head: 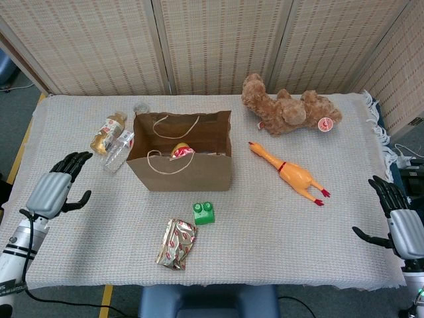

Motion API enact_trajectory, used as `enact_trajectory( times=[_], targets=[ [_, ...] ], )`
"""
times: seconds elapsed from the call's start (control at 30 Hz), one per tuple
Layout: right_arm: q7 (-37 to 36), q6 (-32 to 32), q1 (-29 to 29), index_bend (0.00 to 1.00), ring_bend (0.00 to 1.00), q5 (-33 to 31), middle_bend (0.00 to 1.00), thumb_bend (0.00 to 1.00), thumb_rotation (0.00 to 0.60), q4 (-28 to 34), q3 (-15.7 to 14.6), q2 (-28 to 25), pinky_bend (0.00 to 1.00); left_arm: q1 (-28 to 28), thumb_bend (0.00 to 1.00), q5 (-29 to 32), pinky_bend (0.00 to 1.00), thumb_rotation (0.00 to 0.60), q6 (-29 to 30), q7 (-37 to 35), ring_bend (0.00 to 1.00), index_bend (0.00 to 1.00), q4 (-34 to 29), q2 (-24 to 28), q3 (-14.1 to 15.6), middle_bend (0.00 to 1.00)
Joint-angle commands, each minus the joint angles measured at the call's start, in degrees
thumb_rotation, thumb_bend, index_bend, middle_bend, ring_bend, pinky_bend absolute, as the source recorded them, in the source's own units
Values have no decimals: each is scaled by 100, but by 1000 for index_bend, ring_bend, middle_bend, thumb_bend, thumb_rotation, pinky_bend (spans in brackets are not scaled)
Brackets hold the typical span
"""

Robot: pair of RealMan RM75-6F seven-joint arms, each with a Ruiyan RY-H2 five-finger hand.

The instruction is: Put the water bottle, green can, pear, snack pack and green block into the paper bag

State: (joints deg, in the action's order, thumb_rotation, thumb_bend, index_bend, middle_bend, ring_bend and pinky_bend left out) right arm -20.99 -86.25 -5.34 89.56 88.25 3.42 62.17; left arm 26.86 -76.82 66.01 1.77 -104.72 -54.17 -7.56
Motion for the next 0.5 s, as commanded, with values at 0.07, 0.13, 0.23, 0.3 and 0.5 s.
enact_trajectory(
  times=[0.07, 0.13, 0.23, 0.3, 0.5],
  targets=[
    [-3, 13, -11, 0, 0, 5, 0, 57, 600, 9, 0, -1, 0, -279, 393, -2532, 149, 600, 771, -173, 0, 33, 1729, -493, 951, 32],
    [-6, 14, -15, 0, 0, 12, 0, 57, 600, 9, -2, -2, 0, -252, 394, -3267, 146, 600, 1167, -224, 0, 15, 2459, -742, 1158, 19],
    [-8, 13, -17, 0, 0, 9, 0, 57, 600, 11, 0, -1, 0, -210, 393, -4074, 132, 600, 1708, -99, 0, 2, 3330, -1083, 1368, 4],
    [-11, 17, -16, 0, 0, 6, 0, 57, 600, 11, -3, -4, 0, -159, 392, -4544, 122, 600, 2057, 53, 0, 0, 3731, -1296, 1473, 0],
    [-15, 14, -22, 0, 0, 15, 0, 57, 600, 15, -4, -6, 0, 206, 392, -5625, 92, 600, 2377, 572, 0, 0, 4277, -1735, 1752, 0]
  ],
)
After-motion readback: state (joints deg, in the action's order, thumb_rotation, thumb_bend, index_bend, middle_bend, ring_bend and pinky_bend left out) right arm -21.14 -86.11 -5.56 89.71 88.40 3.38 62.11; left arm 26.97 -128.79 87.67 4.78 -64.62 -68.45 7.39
